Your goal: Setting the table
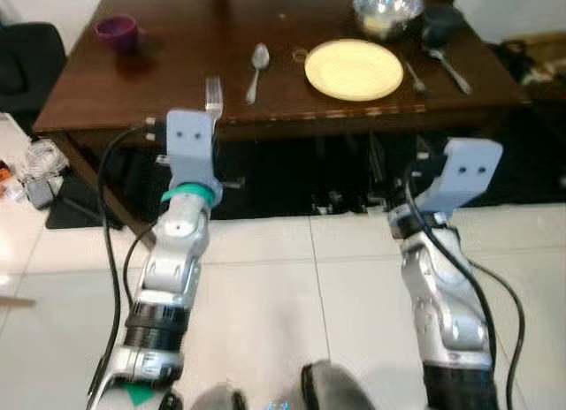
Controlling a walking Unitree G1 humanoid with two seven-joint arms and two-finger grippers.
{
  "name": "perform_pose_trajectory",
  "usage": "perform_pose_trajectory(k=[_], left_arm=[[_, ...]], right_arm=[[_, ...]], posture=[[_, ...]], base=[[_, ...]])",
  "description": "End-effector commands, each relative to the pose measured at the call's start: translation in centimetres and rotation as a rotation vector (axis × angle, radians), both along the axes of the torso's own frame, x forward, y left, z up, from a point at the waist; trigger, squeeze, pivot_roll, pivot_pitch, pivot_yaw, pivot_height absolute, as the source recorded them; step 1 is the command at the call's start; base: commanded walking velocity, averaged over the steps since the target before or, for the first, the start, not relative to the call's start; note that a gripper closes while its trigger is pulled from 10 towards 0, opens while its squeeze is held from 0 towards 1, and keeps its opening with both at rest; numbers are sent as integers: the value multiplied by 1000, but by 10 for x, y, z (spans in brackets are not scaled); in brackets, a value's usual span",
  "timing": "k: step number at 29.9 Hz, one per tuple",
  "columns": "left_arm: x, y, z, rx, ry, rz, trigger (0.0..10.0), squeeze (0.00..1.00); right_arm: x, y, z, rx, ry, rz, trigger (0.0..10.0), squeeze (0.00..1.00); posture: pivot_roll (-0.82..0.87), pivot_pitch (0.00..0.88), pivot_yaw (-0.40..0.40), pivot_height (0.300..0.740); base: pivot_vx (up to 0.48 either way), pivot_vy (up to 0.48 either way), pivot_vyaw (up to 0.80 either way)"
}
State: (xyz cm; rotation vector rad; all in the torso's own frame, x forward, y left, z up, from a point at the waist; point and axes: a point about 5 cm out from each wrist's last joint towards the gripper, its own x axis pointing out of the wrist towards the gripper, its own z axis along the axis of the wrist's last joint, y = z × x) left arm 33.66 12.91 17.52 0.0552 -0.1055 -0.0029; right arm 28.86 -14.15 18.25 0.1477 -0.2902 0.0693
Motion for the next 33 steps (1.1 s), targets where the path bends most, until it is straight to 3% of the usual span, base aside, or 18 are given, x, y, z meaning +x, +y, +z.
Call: perform_pose_trajectory(k=[1,17,29,33], left_arm=[[-1,6,-5,4,21,25,10000,0],[0,6,-5,2,26,24,10000,0],[1,4,-5,-11,34,16,10000,0],[1,3,-6,-4,39,18,10000,0]], right_arm=[[0,3,-2,5,15,11,10000,0],[0,3,-3,12,17,9,10000,0],[0,3,-4,2,26,12,10000,0],[1,2,-5,-6,38,19,10000,0]], posture=[[-111,16,89,740],[-110,17,91,740],[-112,12,91,740],[-112,10,90,740]], base=[[-480,0,0],[-480,0,0],[0,0,0],[0,0,788]])
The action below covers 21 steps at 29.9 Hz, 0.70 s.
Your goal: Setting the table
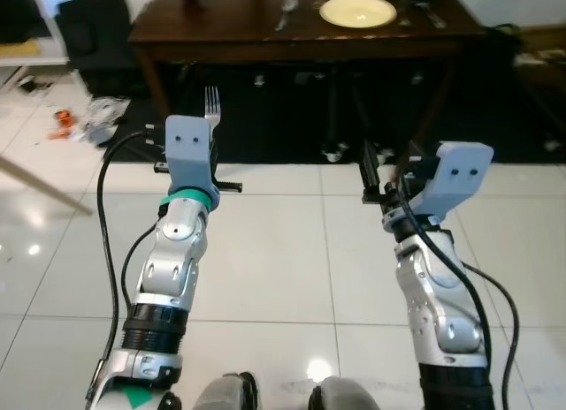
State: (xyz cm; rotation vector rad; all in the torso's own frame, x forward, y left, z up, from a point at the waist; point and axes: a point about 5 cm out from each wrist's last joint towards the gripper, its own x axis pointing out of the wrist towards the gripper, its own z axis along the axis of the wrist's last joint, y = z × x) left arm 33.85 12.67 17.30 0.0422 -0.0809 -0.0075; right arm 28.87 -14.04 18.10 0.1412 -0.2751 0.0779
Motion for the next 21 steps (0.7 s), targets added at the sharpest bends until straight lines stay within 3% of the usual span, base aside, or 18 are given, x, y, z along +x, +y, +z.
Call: perform_pose_trajectory(k=[1,21], left_arm=[[-1,5,-4,10,16,24,10000,0],[0,6,-4,29,19,39,10000,0]], right_arm=[[1,1,-4,0,26,10,10000,0],[2,3,-3,-7,19,30,10000,0]], posture=[[-112,9,89,740],[-111,0,91,740]], base=[[0,0,794],[0,0,798]])
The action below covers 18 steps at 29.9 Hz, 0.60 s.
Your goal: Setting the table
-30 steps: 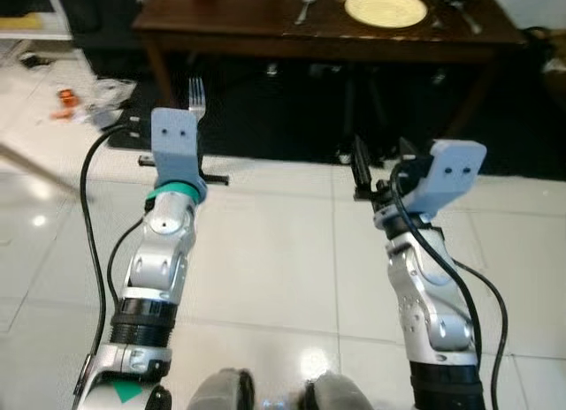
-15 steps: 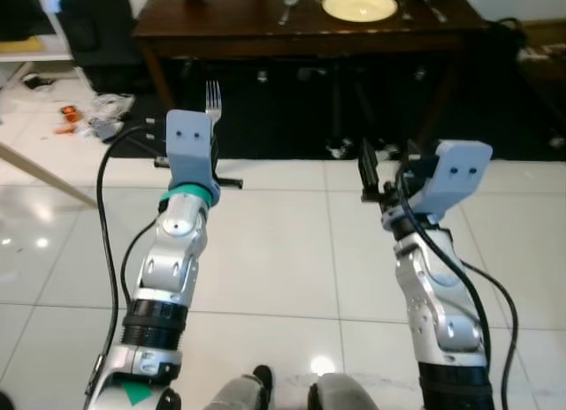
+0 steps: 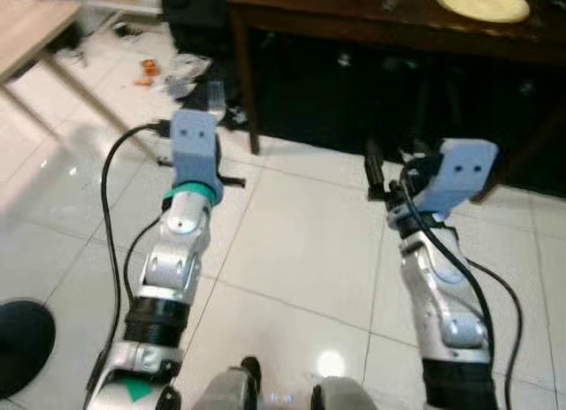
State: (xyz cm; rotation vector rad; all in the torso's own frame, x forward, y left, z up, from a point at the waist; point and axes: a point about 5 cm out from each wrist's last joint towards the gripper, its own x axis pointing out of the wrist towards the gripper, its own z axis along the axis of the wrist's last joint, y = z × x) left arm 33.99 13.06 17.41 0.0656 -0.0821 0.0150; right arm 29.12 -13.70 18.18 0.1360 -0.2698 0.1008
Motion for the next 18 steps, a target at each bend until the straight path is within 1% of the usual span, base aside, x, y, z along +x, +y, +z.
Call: perform_pose_trajectory(k=[1,10,18], left_arm=[[-1,2,-5,7,21,18,10000,0],[-1,3,-5,9,22,24,10000,0],[-1,2,-4,28,12,21,10000,0]], right_arm=[[-1,0,-3,4,14,14,10000,0],[-3,4,-2,14,6,40,10000,0],[-4,5,-1,19,-2,52,10000,0]], posture=[[-110,0,91,740],[-112,5,94,740],[-110,8,93,740]], base=[[0,0,794],[0,0,794],[0,0,794]])
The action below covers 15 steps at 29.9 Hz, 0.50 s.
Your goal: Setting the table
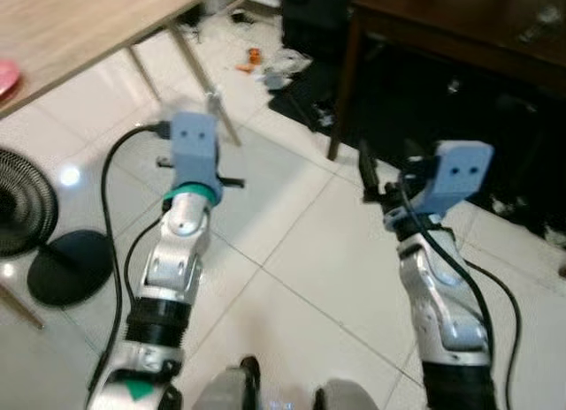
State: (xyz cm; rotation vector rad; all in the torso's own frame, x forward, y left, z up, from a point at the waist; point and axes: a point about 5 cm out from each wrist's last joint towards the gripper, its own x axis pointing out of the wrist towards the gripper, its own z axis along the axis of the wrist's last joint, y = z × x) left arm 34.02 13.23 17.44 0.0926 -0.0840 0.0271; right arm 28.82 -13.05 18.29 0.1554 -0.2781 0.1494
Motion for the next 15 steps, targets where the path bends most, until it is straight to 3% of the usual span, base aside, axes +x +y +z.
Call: perform_pose_trajectory(k=[1,15], left_arm=[[-1,0,-4,2,14,8,10000,0],[-1,0,3,13,-26,6,10000,0]], right_arm=[[-1,-1,-2,5,9,2,10000,0],[-1,-1,0,12,0,7,10000,0]], posture=[[-110,8,93,740],[-106,13,91,740]], base=[[0,0,794],[0,0,794]])
